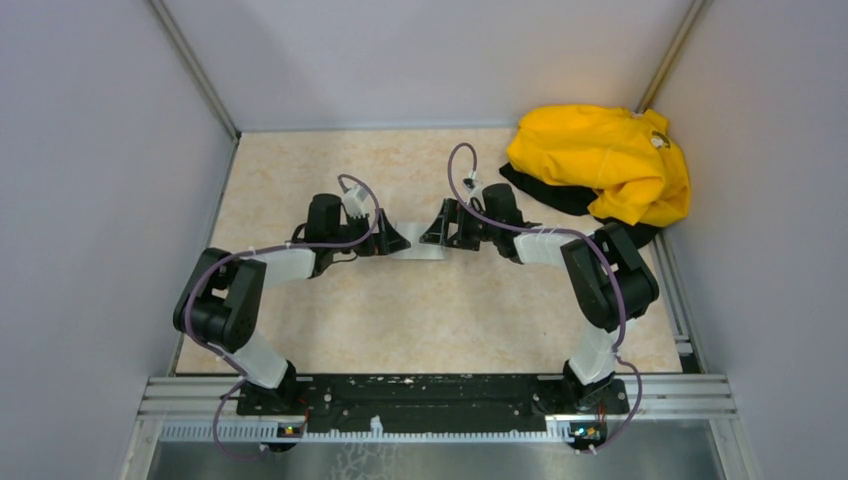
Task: Fold the paper box
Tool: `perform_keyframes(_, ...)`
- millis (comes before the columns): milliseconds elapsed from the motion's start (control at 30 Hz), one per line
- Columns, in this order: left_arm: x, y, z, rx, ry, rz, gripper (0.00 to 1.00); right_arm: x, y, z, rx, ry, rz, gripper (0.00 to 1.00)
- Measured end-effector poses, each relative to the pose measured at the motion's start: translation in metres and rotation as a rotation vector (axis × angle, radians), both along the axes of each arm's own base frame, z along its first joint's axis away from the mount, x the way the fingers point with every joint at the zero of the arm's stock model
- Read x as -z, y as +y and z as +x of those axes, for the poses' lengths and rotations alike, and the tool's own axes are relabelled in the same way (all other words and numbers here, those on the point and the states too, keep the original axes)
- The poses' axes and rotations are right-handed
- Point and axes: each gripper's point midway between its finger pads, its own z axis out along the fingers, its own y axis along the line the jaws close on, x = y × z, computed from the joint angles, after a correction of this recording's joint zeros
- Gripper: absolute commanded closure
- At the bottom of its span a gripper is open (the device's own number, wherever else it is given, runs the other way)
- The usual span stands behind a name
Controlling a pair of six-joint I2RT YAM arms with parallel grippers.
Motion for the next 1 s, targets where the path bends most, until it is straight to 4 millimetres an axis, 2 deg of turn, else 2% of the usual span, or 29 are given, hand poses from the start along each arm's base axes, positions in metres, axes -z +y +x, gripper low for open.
perform_keyframes(333, -0.001, -0.001, 0.006, -0.003, -0.018, 0.000, 0.01, 0.003, -0.003, 0.004, 0.014, -0.001, -0.007, 0.01)
perform_keyframes(600, 0.012, -0.002, 0.008, -0.003, 0.005, 0.006, 0.01, 0.003, -0.004, 0.011, 0.020, -0.016, 0.009, 0.01)
perform_keyframes(1000, 0.013, -0.003, 0.011, -0.003, 0.002, 0.005, 0.01, 0.006, -0.014, 0.018, 0.050, -0.008, 0.006, 0.01)
